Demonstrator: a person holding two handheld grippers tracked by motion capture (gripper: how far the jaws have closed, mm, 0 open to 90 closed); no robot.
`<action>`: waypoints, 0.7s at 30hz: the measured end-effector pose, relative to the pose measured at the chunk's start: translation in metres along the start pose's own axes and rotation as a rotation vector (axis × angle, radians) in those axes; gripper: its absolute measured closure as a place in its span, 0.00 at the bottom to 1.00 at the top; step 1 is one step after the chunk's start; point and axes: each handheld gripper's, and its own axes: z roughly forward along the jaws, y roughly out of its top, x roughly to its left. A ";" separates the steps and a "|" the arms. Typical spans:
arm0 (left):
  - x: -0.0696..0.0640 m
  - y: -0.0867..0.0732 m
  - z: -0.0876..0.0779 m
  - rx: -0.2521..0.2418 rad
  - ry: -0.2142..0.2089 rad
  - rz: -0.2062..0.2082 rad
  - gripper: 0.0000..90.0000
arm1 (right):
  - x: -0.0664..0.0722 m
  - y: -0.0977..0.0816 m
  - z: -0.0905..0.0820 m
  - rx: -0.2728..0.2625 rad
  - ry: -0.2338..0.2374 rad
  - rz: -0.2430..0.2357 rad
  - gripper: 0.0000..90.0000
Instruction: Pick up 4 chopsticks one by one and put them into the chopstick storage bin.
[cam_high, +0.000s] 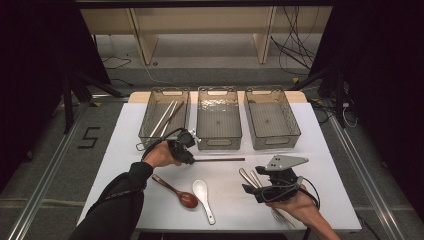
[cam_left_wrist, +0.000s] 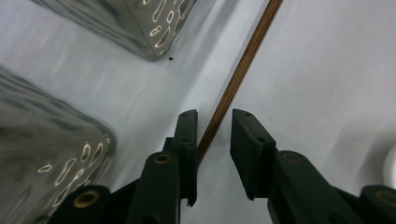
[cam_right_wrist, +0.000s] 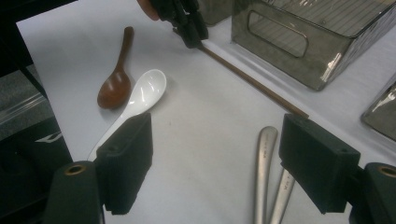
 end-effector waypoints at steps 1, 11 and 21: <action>0.000 0.000 0.001 0.001 -0.002 0.001 0.79 | 0.000 0.000 0.000 0.000 0.000 -0.001 0.30; -0.005 -0.001 0.002 0.048 -0.046 0.039 0.88 | 0.001 0.000 0.000 0.004 0.002 -0.004 0.30; -0.010 0.000 0.002 0.057 -0.043 0.101 0.93 | 0.001 0.001 -0.002 -0.001 -0.002 -0.007 0.30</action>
